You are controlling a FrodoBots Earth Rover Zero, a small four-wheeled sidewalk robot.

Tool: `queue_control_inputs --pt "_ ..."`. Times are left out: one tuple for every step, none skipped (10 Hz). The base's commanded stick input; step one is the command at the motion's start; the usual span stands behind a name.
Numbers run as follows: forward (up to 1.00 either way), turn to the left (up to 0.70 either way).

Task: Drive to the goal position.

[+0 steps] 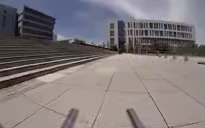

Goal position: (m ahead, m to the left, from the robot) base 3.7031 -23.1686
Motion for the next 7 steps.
queue_control_inputs --pt "0.50 0.00" --pt "0.50 0.00" --pt "0.50 0.00" --pt "0.50 0.00" --pt "0.50 0.00" --pt "0.50 0.00" --pt "0.50 0.00"
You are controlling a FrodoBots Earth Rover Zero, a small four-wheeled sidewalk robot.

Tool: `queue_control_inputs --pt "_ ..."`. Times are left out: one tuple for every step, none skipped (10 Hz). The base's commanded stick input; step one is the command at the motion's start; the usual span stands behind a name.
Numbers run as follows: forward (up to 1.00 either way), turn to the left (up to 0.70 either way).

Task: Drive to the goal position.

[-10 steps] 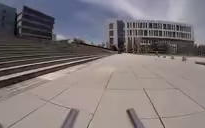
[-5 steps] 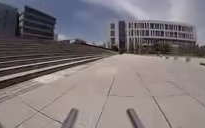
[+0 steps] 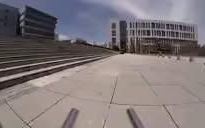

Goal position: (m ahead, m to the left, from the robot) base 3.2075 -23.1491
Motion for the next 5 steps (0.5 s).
queue_control_inputs --pt "0.50 0.00" --pt "0.50 0.00" --pt "0.50 0.00" --pt "0.50 0.00" --pt "0.50 0.00"
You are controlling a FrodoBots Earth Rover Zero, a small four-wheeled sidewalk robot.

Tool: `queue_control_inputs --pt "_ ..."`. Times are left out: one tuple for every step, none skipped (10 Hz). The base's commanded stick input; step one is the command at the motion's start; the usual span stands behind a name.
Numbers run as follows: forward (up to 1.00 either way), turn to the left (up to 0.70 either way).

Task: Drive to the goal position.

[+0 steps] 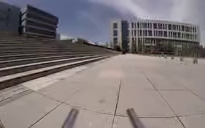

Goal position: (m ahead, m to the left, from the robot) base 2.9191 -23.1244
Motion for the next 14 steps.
queue_control_inputs --pt "0.50 0.00" --pt "0.50 0.00" --pt "0.50 0.00" --pt "0.50 0.00" --pt "0.50 0.00" --pt "0.50 0.00" --pt "0.50 0.00" --pt "0.50 0.00" --pt "0.50 0.00" --pt "0.50 -0.32" --pt "0.50 -0.50" --pt "0.50 -0.50" --pt "0.50 -0.50" --pt "0.50 -0.30"
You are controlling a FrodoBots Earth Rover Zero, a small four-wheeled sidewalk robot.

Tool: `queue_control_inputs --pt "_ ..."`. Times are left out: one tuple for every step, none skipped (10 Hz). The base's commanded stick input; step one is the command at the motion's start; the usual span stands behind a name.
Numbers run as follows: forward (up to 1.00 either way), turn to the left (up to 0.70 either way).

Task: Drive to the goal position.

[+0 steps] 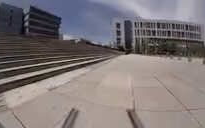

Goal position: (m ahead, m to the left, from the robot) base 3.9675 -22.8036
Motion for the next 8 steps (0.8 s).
queue_control_inputs --pt "0.50 0.00" --pt "0.50 0.00" --pt "0.50 0.00" --pt "0.50 0.00" --pt "0.50 0.00" --pt "0.50 0.00" --pt "0.50 0.00" --pt "0.50 0.00"
